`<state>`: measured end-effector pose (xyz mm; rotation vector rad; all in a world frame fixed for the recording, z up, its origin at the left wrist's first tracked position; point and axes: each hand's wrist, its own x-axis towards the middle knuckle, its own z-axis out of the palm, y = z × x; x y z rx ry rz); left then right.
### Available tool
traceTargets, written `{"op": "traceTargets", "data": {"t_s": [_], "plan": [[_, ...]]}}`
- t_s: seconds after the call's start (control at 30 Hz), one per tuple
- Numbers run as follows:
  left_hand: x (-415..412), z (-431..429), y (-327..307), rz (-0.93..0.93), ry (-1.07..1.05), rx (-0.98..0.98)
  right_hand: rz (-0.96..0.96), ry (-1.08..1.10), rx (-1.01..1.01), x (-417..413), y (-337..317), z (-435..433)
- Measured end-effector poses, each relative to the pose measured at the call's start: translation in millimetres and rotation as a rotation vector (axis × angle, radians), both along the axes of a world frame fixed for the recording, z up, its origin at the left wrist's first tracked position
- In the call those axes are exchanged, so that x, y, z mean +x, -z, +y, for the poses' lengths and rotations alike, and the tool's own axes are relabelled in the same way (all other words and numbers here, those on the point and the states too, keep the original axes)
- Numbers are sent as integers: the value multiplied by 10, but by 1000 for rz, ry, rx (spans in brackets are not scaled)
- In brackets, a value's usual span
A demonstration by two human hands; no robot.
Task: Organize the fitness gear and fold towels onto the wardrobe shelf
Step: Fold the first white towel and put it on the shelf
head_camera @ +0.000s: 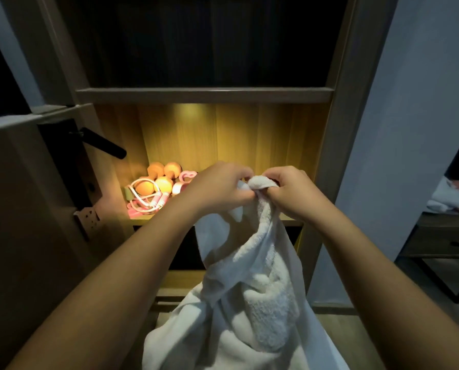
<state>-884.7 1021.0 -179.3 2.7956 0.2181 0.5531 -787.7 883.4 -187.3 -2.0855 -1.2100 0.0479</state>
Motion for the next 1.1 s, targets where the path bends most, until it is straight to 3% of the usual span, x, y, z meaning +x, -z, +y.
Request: {"op": "traceTargets", "data": {"t_s": [0.1,0.27,0.33,0.53,0.7,0.83,1.0,1.1], "plan": [[40,50,-227,-138,-152,131,-37,127,27,74,-129,47],[-55,114,-832,-489,-271,51,-150,342,-1,176,-315,126],[-123,134,-1121,-614,-295,18,-105,338,27,161,-341,115],[-152,166,-1461,-573,-400,173,261,-11,497,-246,-476,98],[-98,133,-1568,-586,-429,165,64,5,349,-326,-545,296],[-137,48,-1791,-673,-420,163,97,71,369,-249,-540,476],[-354,96,-1989,-806,-436,60,-19,179,131,-110,-375,496],[-468,217,-1952,-770,-519,41,12,278,192,-11,-347,394]]}}
